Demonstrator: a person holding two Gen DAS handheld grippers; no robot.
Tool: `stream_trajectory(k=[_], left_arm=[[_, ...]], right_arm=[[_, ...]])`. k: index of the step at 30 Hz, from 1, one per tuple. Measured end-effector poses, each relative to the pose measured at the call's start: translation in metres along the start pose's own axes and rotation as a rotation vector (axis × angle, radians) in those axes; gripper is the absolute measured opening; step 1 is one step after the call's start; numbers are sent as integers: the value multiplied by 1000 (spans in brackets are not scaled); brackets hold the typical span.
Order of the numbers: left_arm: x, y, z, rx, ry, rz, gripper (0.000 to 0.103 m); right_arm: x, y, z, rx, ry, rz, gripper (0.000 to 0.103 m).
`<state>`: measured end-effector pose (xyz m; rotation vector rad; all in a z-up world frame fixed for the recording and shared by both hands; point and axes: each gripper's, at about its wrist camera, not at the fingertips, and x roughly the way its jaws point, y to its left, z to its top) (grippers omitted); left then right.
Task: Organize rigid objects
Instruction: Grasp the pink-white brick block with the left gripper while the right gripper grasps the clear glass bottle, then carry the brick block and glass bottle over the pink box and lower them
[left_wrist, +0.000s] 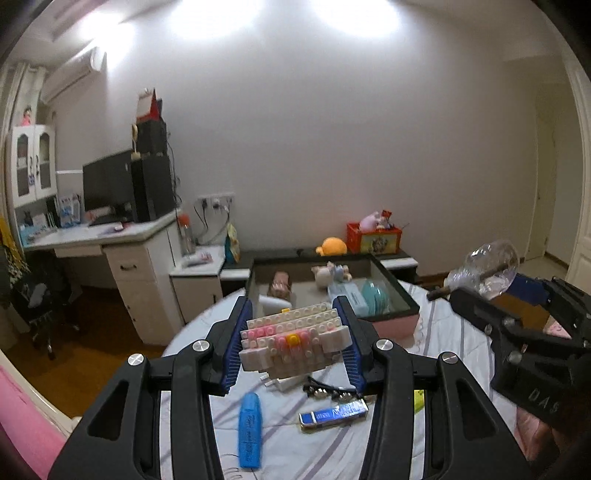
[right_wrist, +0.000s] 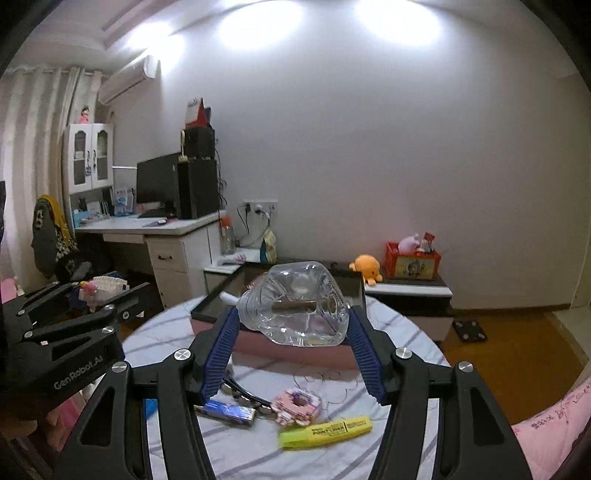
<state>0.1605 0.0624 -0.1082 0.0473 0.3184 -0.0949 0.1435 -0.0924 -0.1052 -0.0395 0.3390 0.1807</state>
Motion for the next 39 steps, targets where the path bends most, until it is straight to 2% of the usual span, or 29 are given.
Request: stream_trajectory(k=[11, 25, 29, 33, 39], left_arm=[[-29, 5, 25, 25, -104, 43, 46], [-13, -1, 38, 53, -128, 27, 46], [9, -6, 43, 71, -109, 15, 46], [44, -7, 48, 87, -68, 4, 46], [124, 2, 54, 90, 56, -52, 46]], right_arm=[[-17, 9, 19, -15, -70, 7, 62], [-6, 10, 28, -22, -78, 11, 62], [7, 6, 32, -21, -67, 8, 62], [36, 0, 37, -31, -33, 3, 62], [97, -7, 40, -50, 51, 17, 62]])
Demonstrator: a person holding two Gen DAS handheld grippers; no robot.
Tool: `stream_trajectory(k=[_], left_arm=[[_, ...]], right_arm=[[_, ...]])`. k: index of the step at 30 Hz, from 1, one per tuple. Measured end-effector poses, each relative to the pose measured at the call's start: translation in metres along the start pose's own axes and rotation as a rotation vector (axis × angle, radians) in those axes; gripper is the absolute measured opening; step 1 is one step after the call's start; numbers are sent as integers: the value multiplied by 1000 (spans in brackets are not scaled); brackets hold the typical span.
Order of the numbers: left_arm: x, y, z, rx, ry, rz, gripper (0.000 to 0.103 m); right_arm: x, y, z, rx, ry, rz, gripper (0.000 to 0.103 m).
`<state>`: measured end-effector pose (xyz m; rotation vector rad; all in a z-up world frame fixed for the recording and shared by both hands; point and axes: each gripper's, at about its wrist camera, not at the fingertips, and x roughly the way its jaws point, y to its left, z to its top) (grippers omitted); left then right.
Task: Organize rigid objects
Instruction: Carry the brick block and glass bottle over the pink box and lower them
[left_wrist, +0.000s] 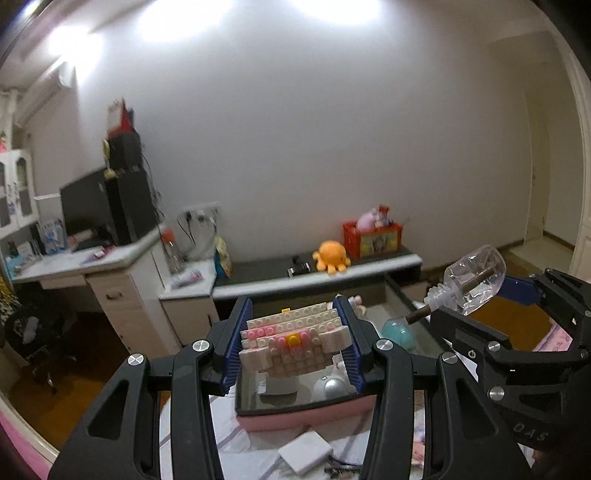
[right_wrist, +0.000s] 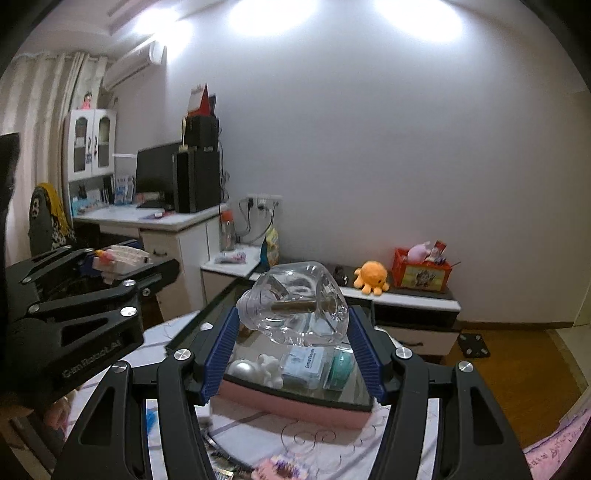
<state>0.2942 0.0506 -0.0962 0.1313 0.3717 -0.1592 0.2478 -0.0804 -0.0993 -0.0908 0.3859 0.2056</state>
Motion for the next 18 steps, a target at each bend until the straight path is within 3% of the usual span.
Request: stream_trajectory(k=[8, 13, 18], left_arm=[[111, 10, -14, 16, 210, 2, 46], [157, 19, -31, 36, 324, 58, 46], [171, 27, -37, 32, 339, 70, 46]], right_arm=[[102, -5, -5, -33, 182, 26, 62], [151, 0, -13, -71, 300, 37, 62], [181, 1, -21, -82, 382, 64, 62]])
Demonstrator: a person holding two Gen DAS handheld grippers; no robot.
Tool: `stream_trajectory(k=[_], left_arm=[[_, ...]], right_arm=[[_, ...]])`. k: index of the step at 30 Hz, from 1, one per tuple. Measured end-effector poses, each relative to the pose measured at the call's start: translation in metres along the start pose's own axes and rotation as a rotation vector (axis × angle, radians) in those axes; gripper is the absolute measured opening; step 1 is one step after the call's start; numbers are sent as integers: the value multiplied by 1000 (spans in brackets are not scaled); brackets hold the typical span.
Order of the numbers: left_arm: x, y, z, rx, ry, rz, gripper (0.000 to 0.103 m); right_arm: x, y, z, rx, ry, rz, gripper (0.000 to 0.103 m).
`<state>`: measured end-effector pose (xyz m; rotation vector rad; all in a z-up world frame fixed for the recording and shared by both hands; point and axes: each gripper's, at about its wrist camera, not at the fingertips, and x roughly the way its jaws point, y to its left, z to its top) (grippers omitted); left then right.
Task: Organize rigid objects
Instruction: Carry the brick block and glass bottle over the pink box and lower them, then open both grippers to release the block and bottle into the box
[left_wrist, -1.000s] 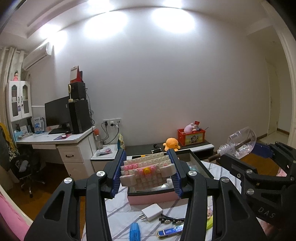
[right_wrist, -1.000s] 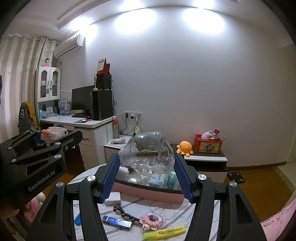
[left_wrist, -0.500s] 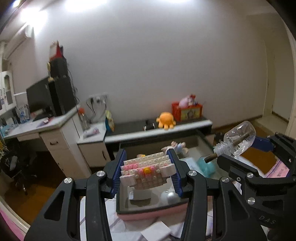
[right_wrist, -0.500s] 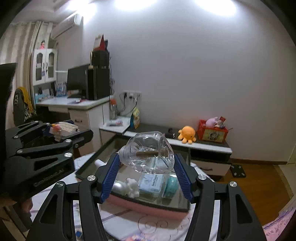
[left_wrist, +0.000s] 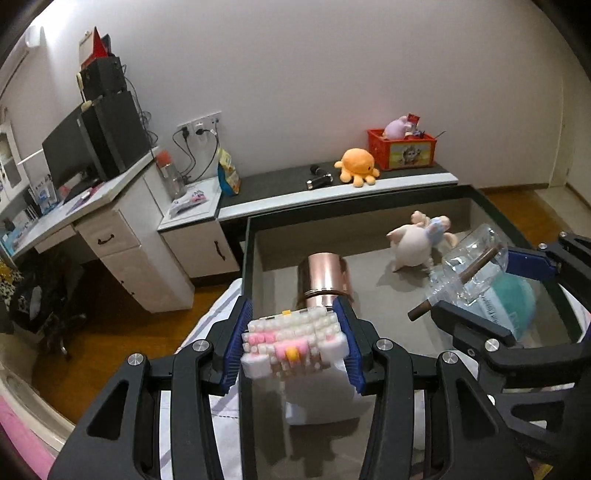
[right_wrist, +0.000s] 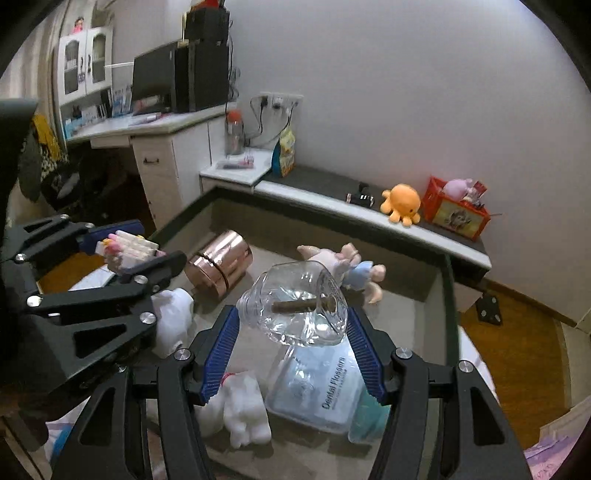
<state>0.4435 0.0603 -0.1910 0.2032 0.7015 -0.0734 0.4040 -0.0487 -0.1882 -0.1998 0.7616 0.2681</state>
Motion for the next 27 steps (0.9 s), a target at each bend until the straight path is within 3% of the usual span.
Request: stream_trajectory(k=[3, 10, 13, 18, 27], left_arm=[[3, 3, 0, 4, 2, 4, 47], [-4, 8, -5, -22, -10, 22, 74], [-19, 15, -5, -35, -38, 39, 89], [-75, 21, -9, -72, -141, 28, 103], [-194, 14, -40, -122, -359, 4, 103]], right_arm=[[12, 1, 2, -7, 36, 8, 62], [14, -8, -4, 37, 47, 47, 64], [-1, -11, -4, 52, 2, 23, 78], [-46, -12, -5, 90, -95, 44, 82], [-161, 1, -31, 111, -322, 27, 92]])
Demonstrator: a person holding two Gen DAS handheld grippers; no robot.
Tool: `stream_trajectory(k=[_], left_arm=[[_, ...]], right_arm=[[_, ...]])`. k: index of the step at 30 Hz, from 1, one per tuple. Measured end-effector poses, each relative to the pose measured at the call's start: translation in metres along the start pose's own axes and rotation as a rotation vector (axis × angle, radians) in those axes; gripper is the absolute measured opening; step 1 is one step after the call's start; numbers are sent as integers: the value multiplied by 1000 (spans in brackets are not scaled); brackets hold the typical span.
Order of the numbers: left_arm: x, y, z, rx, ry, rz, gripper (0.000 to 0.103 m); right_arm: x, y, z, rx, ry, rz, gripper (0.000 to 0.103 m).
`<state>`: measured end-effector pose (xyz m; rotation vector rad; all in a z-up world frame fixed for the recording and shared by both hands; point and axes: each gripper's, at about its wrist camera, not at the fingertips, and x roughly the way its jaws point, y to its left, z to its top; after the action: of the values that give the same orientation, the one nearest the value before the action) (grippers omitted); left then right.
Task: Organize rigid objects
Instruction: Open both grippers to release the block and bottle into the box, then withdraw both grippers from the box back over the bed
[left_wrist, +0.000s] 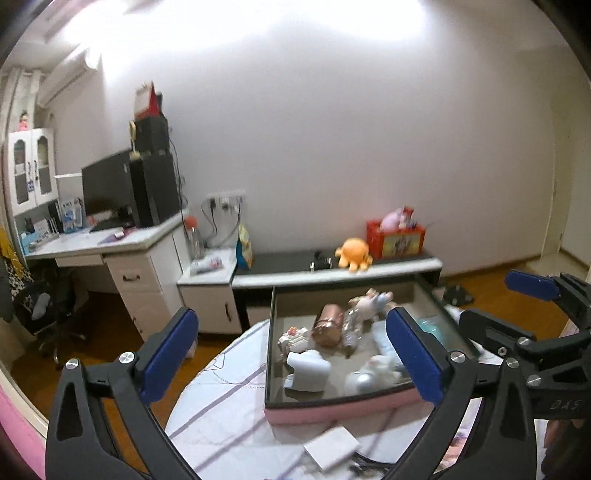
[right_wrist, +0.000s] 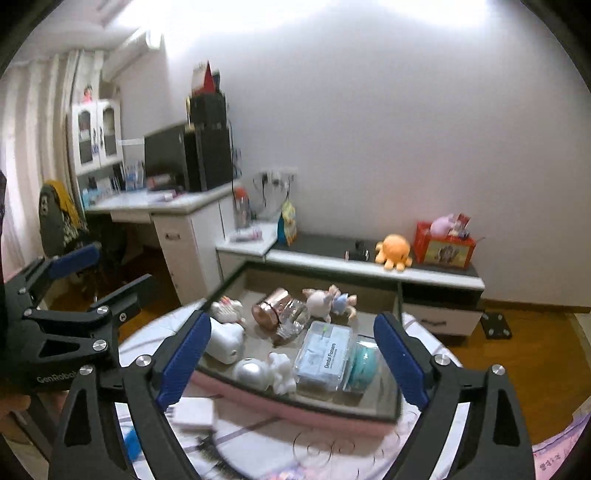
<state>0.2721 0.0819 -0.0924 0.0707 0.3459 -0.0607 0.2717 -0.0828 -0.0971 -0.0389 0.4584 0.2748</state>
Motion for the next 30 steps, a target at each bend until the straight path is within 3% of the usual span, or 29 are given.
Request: stream_trajectory(k=[6, 7, 13, 18, 30], left_arm=[[-79, -10, -9, 21, -93, 24, 103], [-88, -12, -11, 19, -100, 17, 103], [-149, -30, -23, 51, -177, 30, 103], [-176, -35, -33, 43, -201, 31, 103], [-200, -35, -37, 23, -227, 40, 103]], right_arm=[[-85, 11, -15, 21, -133, -29, 94], [-95, 13, -18, 27, -145, -35, 103], [-151, 26, -42, 29, -205, -58, 103], [-183, 33, -51, 21, -257, -114, 103], [-214, 45, -60, 5, -292, -137, 103]])
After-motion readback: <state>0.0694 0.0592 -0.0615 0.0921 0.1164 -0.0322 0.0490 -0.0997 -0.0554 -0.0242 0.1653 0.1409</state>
